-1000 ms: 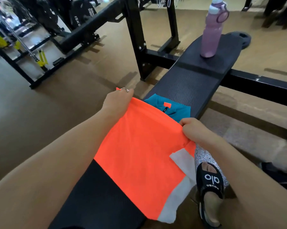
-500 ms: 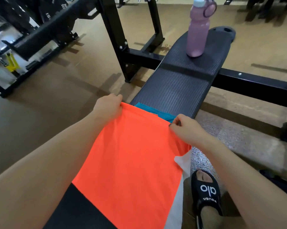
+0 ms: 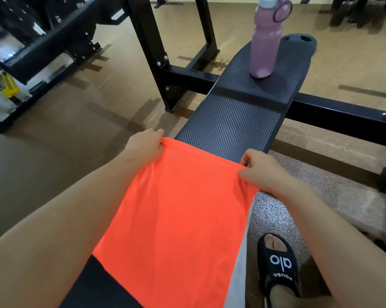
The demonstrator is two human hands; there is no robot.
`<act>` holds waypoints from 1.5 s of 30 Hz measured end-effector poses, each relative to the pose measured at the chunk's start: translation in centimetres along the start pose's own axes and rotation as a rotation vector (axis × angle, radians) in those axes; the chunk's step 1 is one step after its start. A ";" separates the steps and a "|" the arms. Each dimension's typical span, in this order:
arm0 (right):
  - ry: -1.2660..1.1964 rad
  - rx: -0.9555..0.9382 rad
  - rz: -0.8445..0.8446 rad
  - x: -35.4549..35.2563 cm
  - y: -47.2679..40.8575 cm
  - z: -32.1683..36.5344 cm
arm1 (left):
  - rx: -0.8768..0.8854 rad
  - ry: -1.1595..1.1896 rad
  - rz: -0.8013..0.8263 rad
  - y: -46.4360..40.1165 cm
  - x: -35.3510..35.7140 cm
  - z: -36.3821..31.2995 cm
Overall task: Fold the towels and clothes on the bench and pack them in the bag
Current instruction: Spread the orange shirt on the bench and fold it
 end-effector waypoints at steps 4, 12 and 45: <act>0.078 -0.061 -0.058 -0.1 -0.2 -0.1 | -0.014 0.027 0.007 0.3 0.4 -0.6; 0.323 -0.212 -0.076 0.7 -1.1 2.1 | -0.217 0.509 -0.107 7.3 0.4 0.8; -0.180 -0.144 0.060 1.3 -1.6 7.1 | -1.086 2.151 0.451 34.1 2.7 2.0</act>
Point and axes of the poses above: each hand's wrist, its own y-axis away from the middle knuckle, its own x-axis out of the palm, z = x × y, the point moved 2 cm from there along -y, towards the middle knuckle, and after that the axes turned 15 degrees about -x, right-handed, at the moved point
